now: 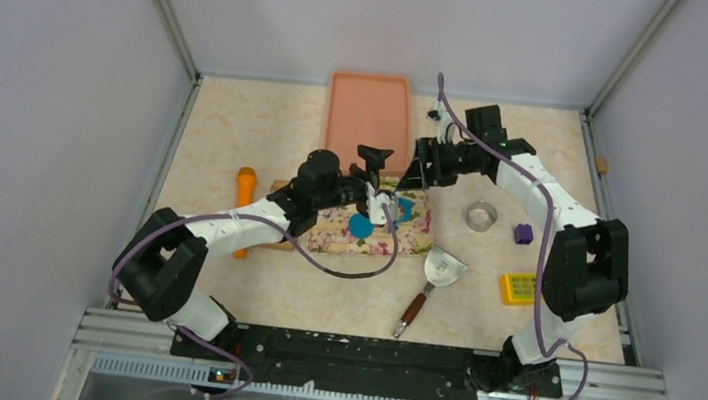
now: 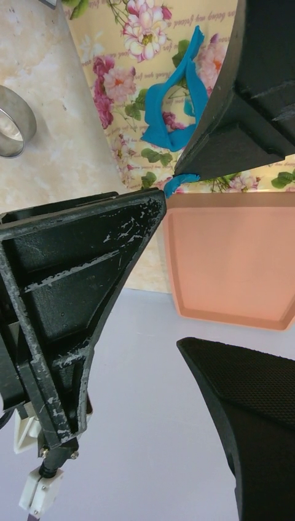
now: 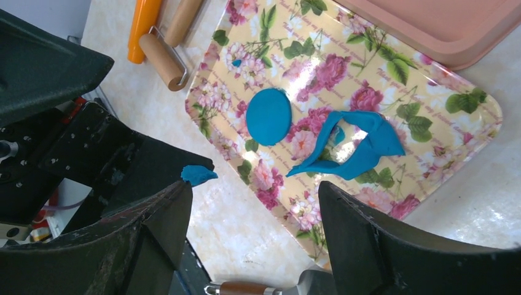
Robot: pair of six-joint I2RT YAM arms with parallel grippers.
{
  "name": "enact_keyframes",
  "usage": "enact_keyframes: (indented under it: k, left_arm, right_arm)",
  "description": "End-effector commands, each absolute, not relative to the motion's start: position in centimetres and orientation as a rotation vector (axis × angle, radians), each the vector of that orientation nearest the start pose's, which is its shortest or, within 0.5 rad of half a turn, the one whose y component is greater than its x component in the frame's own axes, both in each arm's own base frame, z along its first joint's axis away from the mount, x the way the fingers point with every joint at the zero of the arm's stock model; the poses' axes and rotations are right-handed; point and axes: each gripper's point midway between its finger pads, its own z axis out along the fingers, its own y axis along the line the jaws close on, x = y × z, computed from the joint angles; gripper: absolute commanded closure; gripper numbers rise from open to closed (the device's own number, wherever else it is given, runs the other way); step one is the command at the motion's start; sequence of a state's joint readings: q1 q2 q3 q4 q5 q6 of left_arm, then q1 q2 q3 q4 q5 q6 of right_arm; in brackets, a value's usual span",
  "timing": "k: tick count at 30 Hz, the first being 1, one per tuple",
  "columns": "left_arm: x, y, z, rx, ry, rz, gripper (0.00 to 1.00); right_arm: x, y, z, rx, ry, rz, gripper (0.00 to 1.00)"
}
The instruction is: Roll out the dumpling wrappers from the dough
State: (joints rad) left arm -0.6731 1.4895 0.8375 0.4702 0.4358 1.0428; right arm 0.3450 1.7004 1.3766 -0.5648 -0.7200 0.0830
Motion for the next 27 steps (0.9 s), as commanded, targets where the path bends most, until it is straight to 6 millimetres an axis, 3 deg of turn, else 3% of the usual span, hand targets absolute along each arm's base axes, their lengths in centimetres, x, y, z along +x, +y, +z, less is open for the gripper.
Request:
enact_keyframes:
  k: [1,14,27]
  left_arm:
    - [34.0,-33.1,23.4,1.467,0.83,-0.11,0.01]
    - [33.6,-33.7,23.6,1.462,0.824,-0.137,0.01]
    - [34.1,-33.4,24.0,1.433,0.847,-0.119,0.01]
  right_arm:
    - [34.3,26.4,18.7,-0.664,2.29,1.151,0.23]
    - [32.9,28.4,18.2,-0.689,2.307,1.247,0.2]
    - [33.7,25.5,14.2,-0.665,2.454,0.964,0.24]
